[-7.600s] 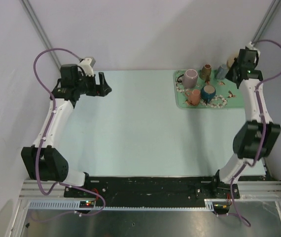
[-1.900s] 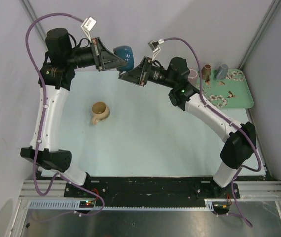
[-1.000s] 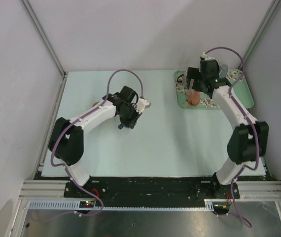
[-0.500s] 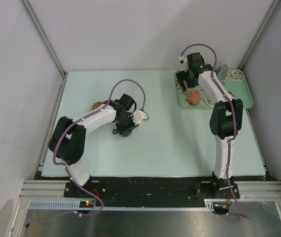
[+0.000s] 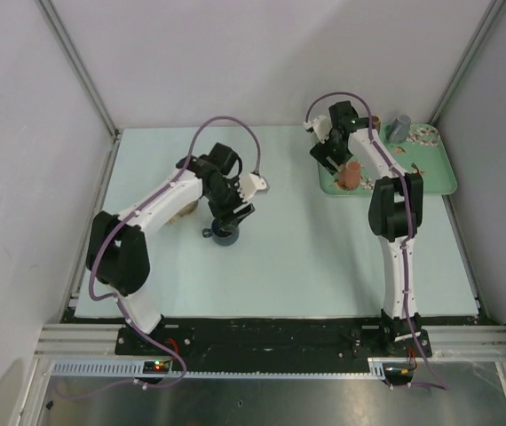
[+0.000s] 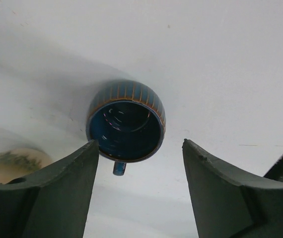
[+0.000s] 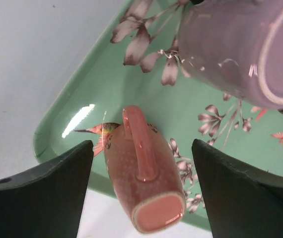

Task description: Turn the mug right side up

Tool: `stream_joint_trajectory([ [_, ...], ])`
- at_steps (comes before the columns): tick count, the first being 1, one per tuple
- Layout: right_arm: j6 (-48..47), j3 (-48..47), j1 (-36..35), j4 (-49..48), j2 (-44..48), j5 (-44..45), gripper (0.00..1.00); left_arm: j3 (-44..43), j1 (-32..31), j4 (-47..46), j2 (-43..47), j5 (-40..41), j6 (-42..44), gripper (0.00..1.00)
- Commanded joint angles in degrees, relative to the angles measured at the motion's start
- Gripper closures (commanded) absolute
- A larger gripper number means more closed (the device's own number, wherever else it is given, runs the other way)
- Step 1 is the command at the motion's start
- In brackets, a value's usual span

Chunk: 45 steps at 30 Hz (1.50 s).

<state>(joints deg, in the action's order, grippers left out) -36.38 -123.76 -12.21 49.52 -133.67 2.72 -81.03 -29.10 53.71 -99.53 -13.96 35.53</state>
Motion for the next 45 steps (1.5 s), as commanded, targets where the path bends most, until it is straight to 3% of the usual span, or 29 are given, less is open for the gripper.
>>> stream_joint_trajectory([
  [1, -5.73, -2.90, 0.81, 2.23, -2.33, -1.87, 0.27, -8.39, 1.19, 10.19, 1.53, -6.65, -2.13, 0.27],
  [3, -6.27, -2.74, 1.03, 2.51, -3.01, -1.98, 0.39, -10.45, 1.65, 11.77, 1.73, -7.90, -2.94, 0.27],
  [9, -7.07, -1.61, 1.94, 2.64, -3.79, -3.52, 0.54, -12.32, 2.23, 13.03, 1.59, -6.56, -2.88, 0.27],
  [11, -7.22, -0.88, 2.15, 2.72, -3.93, -2.92, 0.64, -12.33, 2.39, 13.03, 1.59, -5.96, -2.85, 0.27],
  [14, -7.29, 1.07, 2.23, 2.52, -3.10, -2.75, 0.92, -12.74, 2.71, 13.14, 1.69, -5.18, -2.99, 0.27],
  [16, -6.97, 1.73, 2.15, 2.23, -2.24, -2.90, 0.98, -13.34, 3.02, 13.16, 1.68, -4.82, -3.33, 0.27],
  [25, 2.37, -0.35, 2.72, -3.56, 7.59, -1.44, 1.00, -19.48, 4.77, 13.19, 2.71, -9.78, -8.53, 0.22],
  [31, 11.17, 8.58, 2.75, -14.10, 21.09, -4.73, 1.00, -26.85, 6.55, 13.10, 3.23, -20.15, -14.52, 0.15],
  [35, 22.26, 12.75, 1.54, -19.18, 31.27, -11.86, 1.00, -34.07, 7.64, 12.88, 2.70, -27.16, -20.27, 0.10],
  [37, 28.48, 16.14, -0.15, -23.61, 36.85, -15.71, 1.00, -38.40, 7.96, 12.50, 2.26, -30.05, -23.56, 0.07],
  [40, 39.24, 26.41, -3.75, -37.75, 45.96, -19.12, 1.00, -44.32, 8.02, 10.92, 1.37, -33.11, -29.02, 0.06],
  [45, 56.71, 37.56, -10.73, -60.11, 54.83, -18.34, 1.00, -50.07, 7.95, 4.93, 1.24, -37.59, -38.85, 0.07],
])
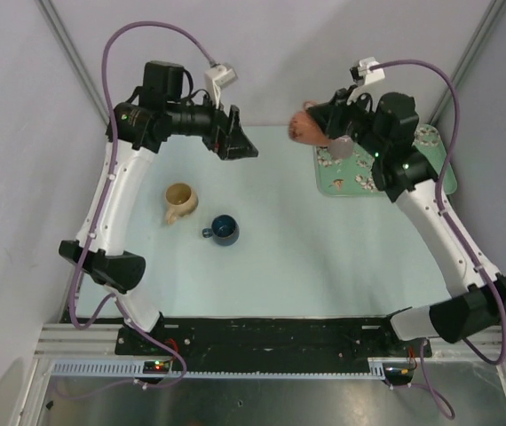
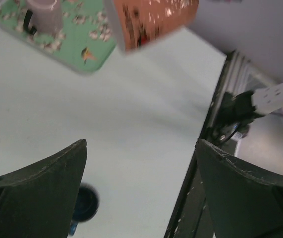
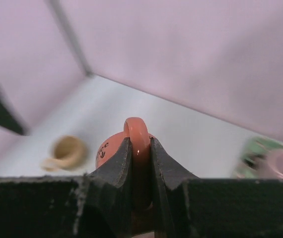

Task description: Turn the mug right side up

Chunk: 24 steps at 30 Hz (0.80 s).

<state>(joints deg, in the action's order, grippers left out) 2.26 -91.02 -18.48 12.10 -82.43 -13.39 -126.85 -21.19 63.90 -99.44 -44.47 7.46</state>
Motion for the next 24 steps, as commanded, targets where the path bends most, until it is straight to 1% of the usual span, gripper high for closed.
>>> stream_joint_trajectory([
  [1, 19.81, 5.47, -5.73, -25.00, 4.08, -1.63, 1.00, -4.97, 0.07, -6.19, 1.34, -7.76, -11.72, 0.07],
  [4, 24.53, 6.86, -9.43, -31.38, 4.56, -1.68, 1.00, -7.01, -0.03, -7.29, 2.04, -9.09, -11.31, 0.08],
  [7, 27.76, 7.37, -11.71, -34.72, 4.31, -1.78, 1.00, -7.64, -0.15, -8.26, 2.61, -10.03, -11.16, 0.10],
  [10, 29.34, 7.43, -13.53, -37.06, 3.84, -1.78, 1.00, -6.99, -0.55, -9.04, 2.74, -12.16, -12.12, 0.17],
  [14, 32.03, 7.31, -14.18, -39.55, 2.96, -3.43, 1.00, -6.45, -0.92, -10.46, 2.89, -12.34, -12.54, 0.22],
  [16, 33.71, 7.10, -14.34, -40.23, 2.32, -4.26, 1.00, -6.04, -0.99, -11.84, 2.81, -12.91, -13.70, 0.28],
  [18, 35.25, 7.02, -14.64, -40.82, 1.45, -5.02, 1.00, -5.69, -1.19, -13.27, 2.73, -14.33, -15.46, 0.41],
  [20, 36.25, 7.01, -14.89, -41.10, 0.38, -5.98, 1.00, -4.92, -1.34, -14.66, 2.69, -15.47, -17.04, 0.57],
  [22, 36.50, 7.33, -14.93, -40.60, -0.57, -7.12, 1.00, -3.70, -1.36, -15.66, 2.85, -15.91, -17.88, 0.83],
  [23, 36.19, 7.69, -14.93, -40.19, -0.73, -7.72, 1.00, -2.67, -1.20, -15.92, 3.07, -15.30, -18.03, 0.92],
  [24, 35.33, 8.53, -14.83, -39.90, -0.76, -8.15, 1.00, -1.63, -1.08, -16.00, 3.22, -14.81, -18.07, 0.96],
])
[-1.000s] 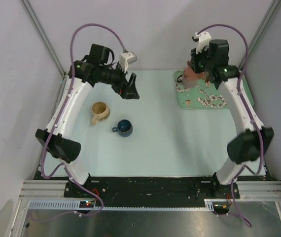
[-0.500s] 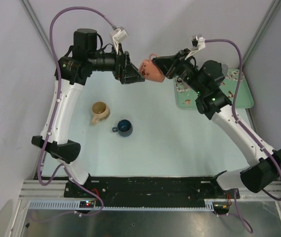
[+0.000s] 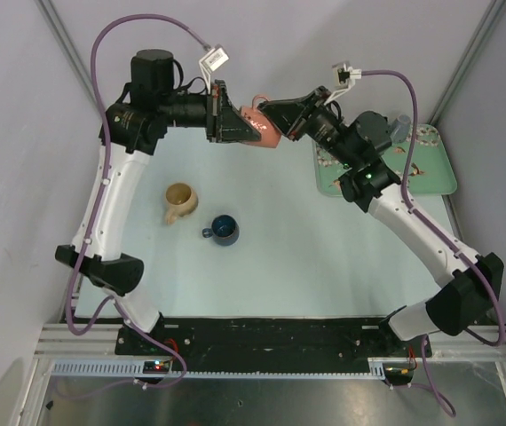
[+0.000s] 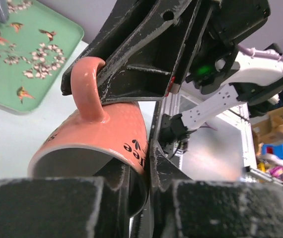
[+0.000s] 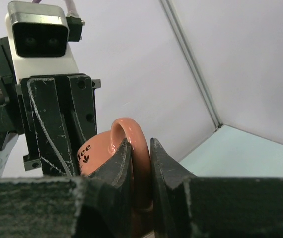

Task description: Turn the mug right side up

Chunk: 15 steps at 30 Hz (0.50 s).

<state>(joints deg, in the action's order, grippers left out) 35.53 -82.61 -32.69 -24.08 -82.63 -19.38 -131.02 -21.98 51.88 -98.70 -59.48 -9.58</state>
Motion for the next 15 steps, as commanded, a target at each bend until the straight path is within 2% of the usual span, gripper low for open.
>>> stream_joint_trajectory([
  [1, 1.29, 0.71, -0.54, -3.10, -0.63, -2.95, 1.00, 4.07, -0.01, -4.07, 2.82, 1.06, -0.77, 0.98],
  [2, 0.28, 1.23, -0.27, -2.21, -0.88, -3.57, 1.00, 5.50, 0.17, -4.07, 3.12, 2.10, -0.47, 0.99],
  [3, -0.53, 1.45, -0.01, -0.49, -1.09, -4.40, 0.94, 7.44, 0.31, -4.11, 3.45, 4.91, 0.34, 0.99],
  [4, -1.64, 1.51, 0.26, 0.98, -1.64, -5.34, 0.73, 9.02, 0.42, -4.09, 3.83, 7.85, 1.31, 1.00],
  [5, -2.32, 1.41, 0.56, 3.91, -2.13, -5.90, 0.58, 11.40, 0.30, -4.08, 4.46, 13.10, 3.78, 1.00],
  [6, -2.97, 1.14, 1.16, 6.48, -2.60, -5.88, 0.29, 13.25, 0.24, -4.11, 4.91, 17.66, 6.11, 1.00],
  [7, -3.34, 1.00, 1.63, 10.44, -2.83, -5.16, 0.15, 15.44, 0.12, -4.18, 5.18, 24.07, 9.47, 1.00],
  [8, -3.97, 0.98, 2.39, 13.70, -2.90, -3.22, 0.08, 17.73, 0.02, -4.17, 5.27, 28.99, 11.86, 1.00],
  [10, -5.56, 1.47, 3.89, 20.82, -2.72, 1.82, 0.02, 20.87, -0.45, -4.20, 4.50, 40.35, 16.81, 1.00],
  [15, -10.55, 2.17, 7.28, 36.97, -2.34, 15.08, 0.01, 26.08, -2.51, -4.21, -2.51, 56.79, 27.49, 1.00],
])
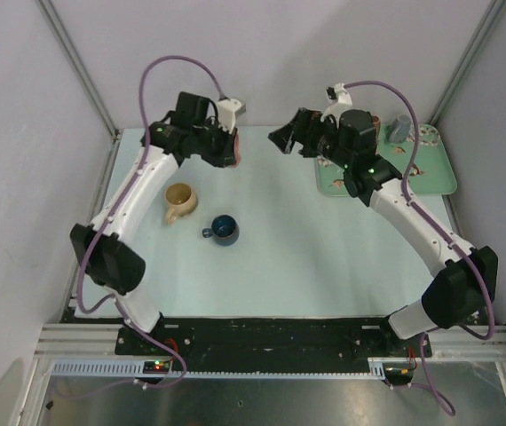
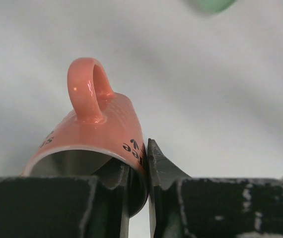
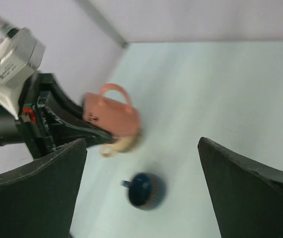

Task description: Turn the mug right side up

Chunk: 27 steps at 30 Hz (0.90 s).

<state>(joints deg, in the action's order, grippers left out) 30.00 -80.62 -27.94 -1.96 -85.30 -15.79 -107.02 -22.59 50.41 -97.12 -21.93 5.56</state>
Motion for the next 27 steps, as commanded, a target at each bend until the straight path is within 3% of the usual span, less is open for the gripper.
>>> stream_joint_trajectory([
  [1, -6.00, 0.19, 3.29, 17.24, 0.18, 13.29, 0.01, 2.43, -2.14, -2.72, -5.86, 21.38, 13.54, 1.00],
  [11, -10.59, 1.92, 6.31, 25.15, 0.44, 18.66, 0.01, 1.48, -2.33, -2.58, -20.32, 23.93, 16.53, 1.00],
  [27, -11.61, 2.31, 9.61, 24.02, -0.78, 16.52, 0.01, 2.83, -1.78, -2.37, -26.78, 18.27, 15.54, 1.00],
])
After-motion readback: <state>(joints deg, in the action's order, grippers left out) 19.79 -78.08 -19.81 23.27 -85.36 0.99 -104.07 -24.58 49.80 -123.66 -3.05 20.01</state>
